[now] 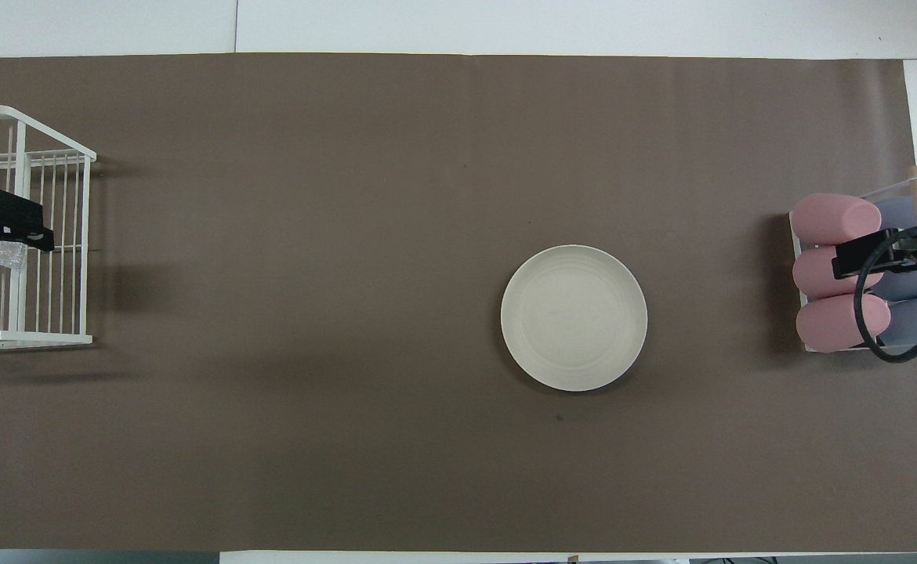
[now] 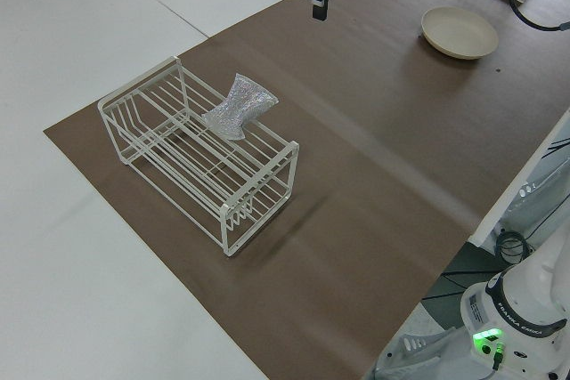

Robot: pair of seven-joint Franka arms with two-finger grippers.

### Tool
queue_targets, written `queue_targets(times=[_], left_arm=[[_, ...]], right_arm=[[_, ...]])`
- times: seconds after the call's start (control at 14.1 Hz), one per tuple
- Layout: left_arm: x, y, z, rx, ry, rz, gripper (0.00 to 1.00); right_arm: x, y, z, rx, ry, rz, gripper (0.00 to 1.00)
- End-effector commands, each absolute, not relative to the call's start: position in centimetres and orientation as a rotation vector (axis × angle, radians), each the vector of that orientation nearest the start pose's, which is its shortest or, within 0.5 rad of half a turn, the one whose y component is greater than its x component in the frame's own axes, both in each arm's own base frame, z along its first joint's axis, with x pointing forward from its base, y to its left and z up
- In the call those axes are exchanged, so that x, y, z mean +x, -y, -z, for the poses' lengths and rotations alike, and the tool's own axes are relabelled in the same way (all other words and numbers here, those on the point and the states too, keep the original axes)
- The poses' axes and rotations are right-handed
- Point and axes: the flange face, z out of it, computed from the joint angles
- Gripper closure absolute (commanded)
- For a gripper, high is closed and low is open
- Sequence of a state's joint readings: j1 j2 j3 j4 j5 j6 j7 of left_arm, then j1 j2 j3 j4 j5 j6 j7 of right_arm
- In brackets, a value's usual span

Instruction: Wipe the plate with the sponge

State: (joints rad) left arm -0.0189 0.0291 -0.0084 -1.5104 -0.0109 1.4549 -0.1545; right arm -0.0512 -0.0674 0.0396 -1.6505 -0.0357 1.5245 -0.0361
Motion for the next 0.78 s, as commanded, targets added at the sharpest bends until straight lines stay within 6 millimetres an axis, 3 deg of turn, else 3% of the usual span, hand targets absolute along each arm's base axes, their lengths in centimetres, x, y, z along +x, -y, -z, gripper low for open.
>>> queue_targets(times=[0.0, 0.35, 0.5, 0.71], left_arm=[[54.8, 1.4, -62.8, -3.133, 0.187, -0.113, 0.0], [54.8, 1.4, -62.7, -3.131, 0.204, -0.118, 0.0], [54.5, 1.5, -62.5, -3.125, 0.225, -0.122, 0.0], [54.1, 1.6, -60.7, -3.051, 0.304, -0.071, 0.0]], right_arm=[[52.7, 0.9, -62.2, -3.195, 0.054, -0.088, 0.0], [52.7, 0.8, -62.0, -3.187, -0.004, -0.094, 0.0], [52.7, 0.6, -61.8, -3.185, -0.125, -0.083, 0.0], [51.5, -0.7, -61.0, -3.165, -0.445, -0.108, 0.0]])
